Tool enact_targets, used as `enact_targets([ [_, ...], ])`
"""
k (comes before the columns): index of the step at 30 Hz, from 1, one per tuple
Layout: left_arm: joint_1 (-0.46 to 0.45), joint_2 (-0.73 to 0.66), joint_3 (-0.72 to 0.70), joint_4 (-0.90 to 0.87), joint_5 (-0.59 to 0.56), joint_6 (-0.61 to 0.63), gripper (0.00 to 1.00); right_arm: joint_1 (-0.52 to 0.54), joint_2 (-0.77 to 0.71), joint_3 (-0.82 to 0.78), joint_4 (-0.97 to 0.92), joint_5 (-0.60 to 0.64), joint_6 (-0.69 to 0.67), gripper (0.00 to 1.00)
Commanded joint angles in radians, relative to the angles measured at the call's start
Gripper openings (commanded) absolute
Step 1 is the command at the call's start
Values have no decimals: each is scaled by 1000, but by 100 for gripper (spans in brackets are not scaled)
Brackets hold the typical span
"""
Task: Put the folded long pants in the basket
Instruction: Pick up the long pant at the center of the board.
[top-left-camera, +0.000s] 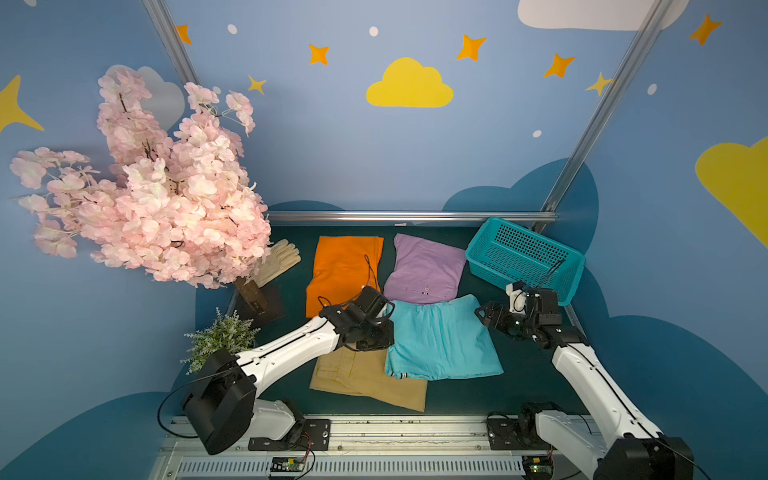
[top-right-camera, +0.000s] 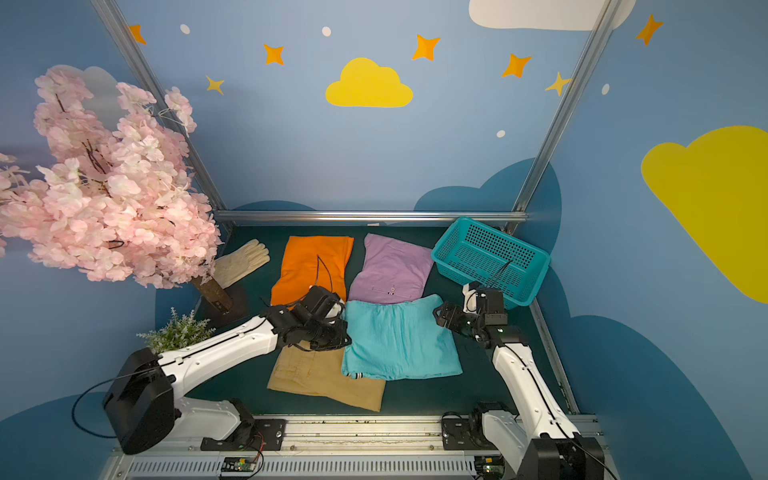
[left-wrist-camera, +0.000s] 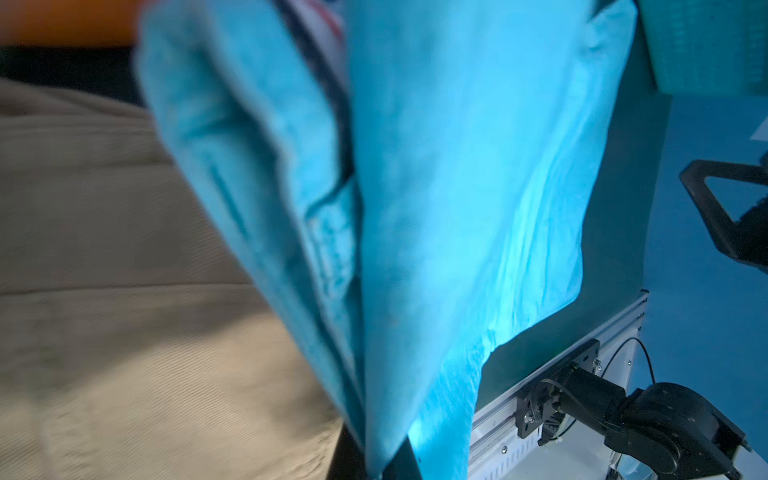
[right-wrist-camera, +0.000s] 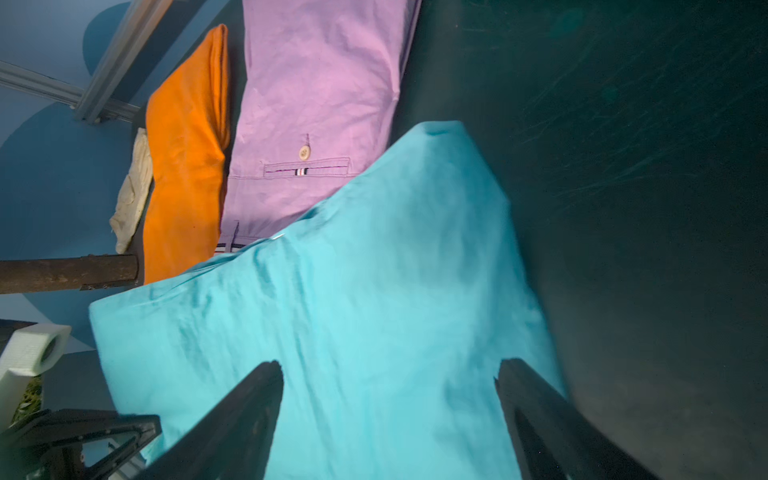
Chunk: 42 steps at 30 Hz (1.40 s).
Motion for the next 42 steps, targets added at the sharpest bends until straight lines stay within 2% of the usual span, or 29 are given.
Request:
enact_targets([
  [1,56,-28,-21,-67,53,63,2,-20,34,24,-54,34,-8,86],
  [6,133,-30,-45,-80,68,97,2,-57,122,15,-62,8,13,83],
  [7,145,-25,-49,-79,77,104,2,-66,148,15,-62,-8,17,78],
  [9,168,-17,-54,-80,89,118,2,-77,202,26,-66,-82,-7,60],
  [10,175,-14,-59,-79,93,123,2,-78,234,33,-70,-124,-40,57],
  [16,220,-16,-85,-75,91,141,2,-78,370,-13,13,-263,-63,59],
  [22,266,-15,-109,-80,80,160,2,-53,414,-27,42,-268,-61,63],
  [28,307,-2,-129,-79,71,177,2,-26,479,-2,41,-301,-70,62],
  [37,316,-2,-141,-66,83,177,2,54,547,21,75,-378,-72,62],
  [42,316,1,-141,-63,82,176,2,62,561,29,69,-385,-80,54],
])
